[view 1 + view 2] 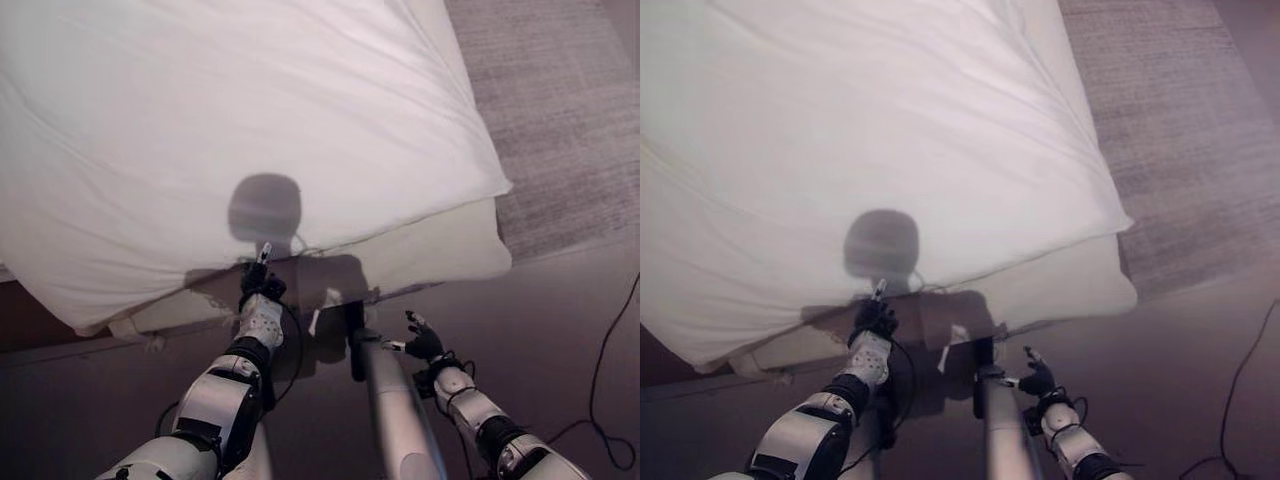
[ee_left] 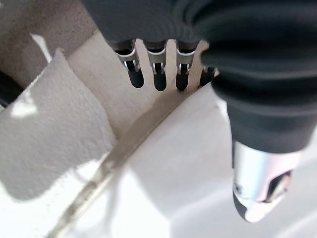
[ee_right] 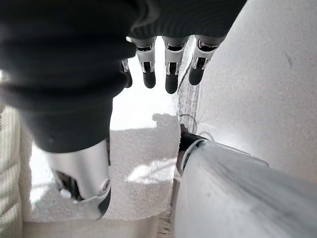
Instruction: Make the bed
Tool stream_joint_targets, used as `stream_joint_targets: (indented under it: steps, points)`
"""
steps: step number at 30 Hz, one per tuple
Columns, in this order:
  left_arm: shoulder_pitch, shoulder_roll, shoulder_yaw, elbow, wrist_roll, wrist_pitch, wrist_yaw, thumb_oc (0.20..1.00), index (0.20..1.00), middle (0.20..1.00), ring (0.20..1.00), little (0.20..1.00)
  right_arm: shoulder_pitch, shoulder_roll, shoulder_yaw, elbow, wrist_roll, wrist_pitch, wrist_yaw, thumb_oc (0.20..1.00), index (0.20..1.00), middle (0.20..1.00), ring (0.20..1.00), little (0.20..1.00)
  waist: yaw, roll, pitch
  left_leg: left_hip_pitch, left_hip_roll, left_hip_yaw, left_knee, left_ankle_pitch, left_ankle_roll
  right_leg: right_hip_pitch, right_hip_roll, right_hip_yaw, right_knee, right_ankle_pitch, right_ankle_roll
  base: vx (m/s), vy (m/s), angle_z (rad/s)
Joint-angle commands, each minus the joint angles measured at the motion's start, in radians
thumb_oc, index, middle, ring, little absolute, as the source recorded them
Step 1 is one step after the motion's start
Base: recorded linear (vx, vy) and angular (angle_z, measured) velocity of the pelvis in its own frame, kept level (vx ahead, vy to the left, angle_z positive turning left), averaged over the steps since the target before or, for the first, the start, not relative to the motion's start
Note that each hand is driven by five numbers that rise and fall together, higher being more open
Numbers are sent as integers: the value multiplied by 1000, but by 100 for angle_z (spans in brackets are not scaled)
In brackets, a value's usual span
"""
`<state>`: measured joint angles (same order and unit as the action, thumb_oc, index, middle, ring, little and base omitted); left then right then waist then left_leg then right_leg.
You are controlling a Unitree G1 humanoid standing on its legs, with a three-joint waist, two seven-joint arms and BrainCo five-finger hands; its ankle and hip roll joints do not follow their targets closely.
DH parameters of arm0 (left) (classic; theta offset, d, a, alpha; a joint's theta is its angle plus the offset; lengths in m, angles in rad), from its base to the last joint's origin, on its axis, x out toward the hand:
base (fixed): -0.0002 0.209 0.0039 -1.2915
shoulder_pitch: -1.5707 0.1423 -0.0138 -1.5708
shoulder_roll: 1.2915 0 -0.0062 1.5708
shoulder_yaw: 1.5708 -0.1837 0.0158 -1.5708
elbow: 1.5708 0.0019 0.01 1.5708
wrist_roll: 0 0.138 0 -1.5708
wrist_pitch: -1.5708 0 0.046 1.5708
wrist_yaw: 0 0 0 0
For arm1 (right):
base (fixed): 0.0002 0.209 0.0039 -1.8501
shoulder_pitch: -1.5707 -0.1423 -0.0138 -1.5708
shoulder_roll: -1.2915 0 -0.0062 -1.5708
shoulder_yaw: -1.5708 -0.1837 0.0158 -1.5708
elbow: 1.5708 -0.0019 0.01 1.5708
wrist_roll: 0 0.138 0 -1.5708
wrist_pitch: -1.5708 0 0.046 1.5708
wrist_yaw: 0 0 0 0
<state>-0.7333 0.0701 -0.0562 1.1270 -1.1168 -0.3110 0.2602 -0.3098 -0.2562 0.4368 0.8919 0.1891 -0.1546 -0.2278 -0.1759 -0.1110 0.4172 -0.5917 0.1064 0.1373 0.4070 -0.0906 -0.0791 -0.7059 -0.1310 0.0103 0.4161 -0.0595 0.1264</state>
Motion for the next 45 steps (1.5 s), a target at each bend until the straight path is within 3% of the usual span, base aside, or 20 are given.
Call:
stream_joint_targets:
  steps: [1, 2, 4, 5, 13, 21, 23, 28, 29, 34, 39, 45]
  points:
    - [-84, -11, 14, -7, 5, -39, -5, 1000, 1000, 1000, 1000, 1000, 40, -47, 27, -57, -1, -49, -15, 1000, 1000, 1000, 1000, 1000, 5, -13, -50, -71, -13, -4, 55, -6, 12, -16, -3, -60, -12, 88, -1, 0, 0, 0]
    - [-105, -6, 17, -24, -2, -50, 0, 1000, 1000, 1000, 1000, 1000, 43, -51, 28, -59, -3, -51, -14, 1000, 1000, 1000, 1000, 1000, 4, -13, -48, -64, -9, -2, 53, -10, 10, -12, 1, -60, -12, 83, -2, 17, -8, -3]
    - [-112, -3, 18, -34, -1, -58, 4, 702, 702, 702, 702, 702, 46, -52, 26, -62, -3, -52, -15, 1000, 1000, 1000, 1000, 1000, 1, -13, -52, -70, -12, -2, 50, -3, 11, -17, -2, -61, -16, 88, -2, 0, 0, 0]
    - [-127, -4, 19, -45, -5, -67, 6, 200, 200, 200, 200, 200, 50, -50, 24, -60, -1, -55, -11, 1000, 1000, 1000, 1000, 1000, 0, -13, -56, -70, -12, -5, 48, -3, 11, -16, -2, -62, -17, 87, -2, 0, 0, 0]
    - [-115, -50, 7, -193, -71, -124, -20, 200, 200, 200, 200, 200, 63, -47, 18, -109, 6, -68, -10, 1000, 1000, 1000, 1000, 1000, 12, -10, -51, -48, -21, -8, 22, 4, 18, 3, -4, -66, -36, 94, -1, 0, 0, 0]
    - [-51, -97, -45, -353, -146, -141, -84, 200, 200, 200, 200, 200, 73, -40, -4, -196, 84, -91, 14, 1000, 1000, 1000, 1000, 1000, 31, -5, -32, -29, -31, -17, 4, 15, 21, 32, -8, -72, -60, 103, -1, 0, 0, 0]
    - [4, -128, -110, -504, -220, -156, -136, 200, 200, 200, 200, 200, 72, -15, -28, -270, 278, -127, 67, 1000, 1000, 1000, 1000, 1000, 52, 6, -5, -3, -40, -24, -20, 23, 25, 60, -10, -81, -76, 106, 0, -2, -1, 2]
    - [68, -127, -197, -651, -259, -146, -174, 200, 200, 200, 200, 200, 61, 22, -41, -310, 555, -153, 153, 1000, 1000, 1000, 1000, 1000, 75, 18, 17, 20, -52, -37, -49, 37, 32, 89, -16, -90, -92, 111, 0, -2, -1, 6]
    - [106, -120, -252, -766, -297, -132, -208, 200, 200, 200, 200, 200, 29, 56, -26, -281, 796, -131, 239, 1000, 1000, 1000, 1000, 1000, 98, 27, 36, 42, -60, -45, -65, 42, 32, 119, -18, -102, -106, 112, 2, 12, -14, 7]
    - [151, -107, -286, -912, -344, -135, -251, 200, 200, 200, 200, 200, -16, 91, -16, -264, 958, -126, 281, 1000, 1000, 1000, 1000, 1000, 126, 38, 59, 66, -71, -58, -95, 53, 34, 144, -25, -118, -118, 119, 5, 6, -12, 18]
    - [165, -83, -294, -1053, -316, -194, -238, 200, 200, 200, 200, 200, -77, 155, -14, -207, 1133, -107, 292, 1000, 1000, 1000, 1000, 1000, 164, 54, 67, 84, -83, -88, -139, 75, 36, 174, -31, -144, -149, 118, -1, 18, -9, 19]
    - [160, -84, -281, -1102, -295, -217, -228, 200, 200, 200, 200, 200, -111, 195, -25, -199, 1213, -111, 301, 1000, 1000, 1000, 1000, 1000, 181, 62, 70, 91, -92, -105, -153, 82, 35, 188, -40, -161, -151, 112, -5, 15, -8, 10]
